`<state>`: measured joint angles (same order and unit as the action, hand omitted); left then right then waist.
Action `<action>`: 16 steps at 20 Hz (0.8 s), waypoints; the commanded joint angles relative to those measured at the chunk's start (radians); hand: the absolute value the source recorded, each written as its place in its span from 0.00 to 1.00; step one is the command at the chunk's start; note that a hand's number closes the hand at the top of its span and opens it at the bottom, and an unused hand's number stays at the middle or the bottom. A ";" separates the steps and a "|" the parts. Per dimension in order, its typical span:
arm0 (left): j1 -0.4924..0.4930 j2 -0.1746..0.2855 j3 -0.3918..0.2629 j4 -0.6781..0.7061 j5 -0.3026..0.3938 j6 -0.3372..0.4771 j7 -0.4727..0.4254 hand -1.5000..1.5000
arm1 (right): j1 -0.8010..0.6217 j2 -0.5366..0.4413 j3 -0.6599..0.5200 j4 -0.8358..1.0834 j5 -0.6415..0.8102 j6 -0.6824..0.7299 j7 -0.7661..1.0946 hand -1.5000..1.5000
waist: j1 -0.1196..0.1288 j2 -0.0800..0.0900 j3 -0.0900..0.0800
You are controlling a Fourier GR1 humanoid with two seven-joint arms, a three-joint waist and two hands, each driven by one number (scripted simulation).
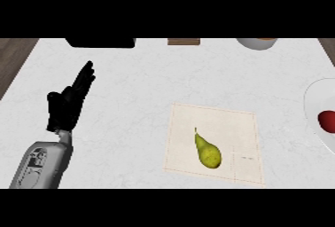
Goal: Pick the tomato from the placemat and place it in the plate
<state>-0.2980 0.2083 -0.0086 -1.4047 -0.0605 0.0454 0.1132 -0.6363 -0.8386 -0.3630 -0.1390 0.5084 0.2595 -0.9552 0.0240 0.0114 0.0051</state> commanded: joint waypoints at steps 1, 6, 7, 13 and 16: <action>0.006 0.000 0.007 0.016 0.009 -0.010 -0.002 0.50 | 0.006 -0.073 -0.102 0.052 -0.108 0.194 -0.051 0.00 | -0.011 0.001 0.000; 0.013 -0.009 0.013 0.005 -0.008 0.022 -0.022 0.50 | 0.014 -0.223 -0.183 0.092 -0.191 0.297 0.047 0.00 | -0.010 0.005 0.003; 0.053 0.013 0.013 -0.018 0.006 -0.014 -0.048 0.50 | 0.031 -0.219 -0.193 0.100 -0.200 0.265 0.067 0.00 | 0.008 0.007 0.005; 0.054 -0.002 0.000 0.000 0.000 -0.015 -0.065 0.50 | 0.071 -0.271 -0.226 0.090 -0.240 0.335 0.113 0.00 | 0.006 0.010 0.009; 0.039 0.015 0.035 0.006 0.023 -0.019 -0.044 0.50 | 0.109 -0.275 -0.221 0.067 -0.237 0.372 0.080 0.00 | -0.008 0.010 0.012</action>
<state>-0.2661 0.2060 0.0013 -1.4028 -0.0586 0.0425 0.0761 -0.5717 -1.0937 -0.5710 -0.0687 0.2863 0.4712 -0.7742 0.0212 0.0204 0.0141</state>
